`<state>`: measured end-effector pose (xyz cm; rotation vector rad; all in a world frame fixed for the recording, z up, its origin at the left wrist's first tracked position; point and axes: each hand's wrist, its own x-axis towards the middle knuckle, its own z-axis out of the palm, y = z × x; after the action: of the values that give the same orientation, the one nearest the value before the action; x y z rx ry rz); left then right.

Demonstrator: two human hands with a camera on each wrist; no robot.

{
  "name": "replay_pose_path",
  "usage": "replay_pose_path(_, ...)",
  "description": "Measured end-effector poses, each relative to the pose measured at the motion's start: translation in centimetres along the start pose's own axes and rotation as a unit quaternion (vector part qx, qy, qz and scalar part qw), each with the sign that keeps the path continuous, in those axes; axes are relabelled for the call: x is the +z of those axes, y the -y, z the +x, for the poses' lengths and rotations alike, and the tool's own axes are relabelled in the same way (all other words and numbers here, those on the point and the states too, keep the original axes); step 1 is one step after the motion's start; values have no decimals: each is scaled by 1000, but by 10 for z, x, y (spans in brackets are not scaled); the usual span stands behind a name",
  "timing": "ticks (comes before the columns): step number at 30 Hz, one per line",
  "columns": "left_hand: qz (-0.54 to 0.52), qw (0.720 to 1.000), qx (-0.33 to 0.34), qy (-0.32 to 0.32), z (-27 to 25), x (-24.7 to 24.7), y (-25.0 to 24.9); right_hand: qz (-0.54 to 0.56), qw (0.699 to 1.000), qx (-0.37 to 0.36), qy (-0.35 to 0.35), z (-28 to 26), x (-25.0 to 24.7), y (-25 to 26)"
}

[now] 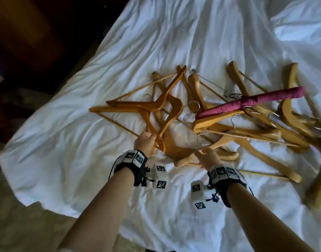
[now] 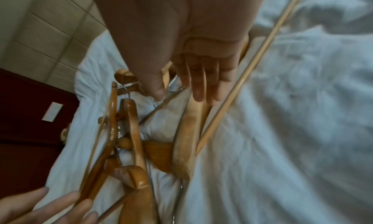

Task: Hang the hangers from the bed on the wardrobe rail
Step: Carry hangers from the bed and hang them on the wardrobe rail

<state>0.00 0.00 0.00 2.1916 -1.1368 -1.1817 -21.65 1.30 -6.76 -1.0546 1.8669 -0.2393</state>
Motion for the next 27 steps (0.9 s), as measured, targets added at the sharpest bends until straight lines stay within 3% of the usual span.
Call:
replay_pose_path(3, 7, 1000, -17, 24, 20, 17, 11, 9, 999, 35, 15, 8, 12, 3)
replay_pose_path(6, 6, 998, -56, 28, 38, 33, 23, 21, 996, 80, -21, 9, 19, 12)
replay_pose_path(16, 169, 985, -25, -16, 48, 44, 12, 69, 984, 137, -94, 9, 33, 23)
replay_pose_path(22, 136, 988, -78, -3, 54, 48, 13, 101, 982, 150, -59, 3, 31, 12)
replay_pose_path(27, 192, 979, -64, 26, 51, 50, 12, 103, 979, 164, -62, -1, 30, 12)
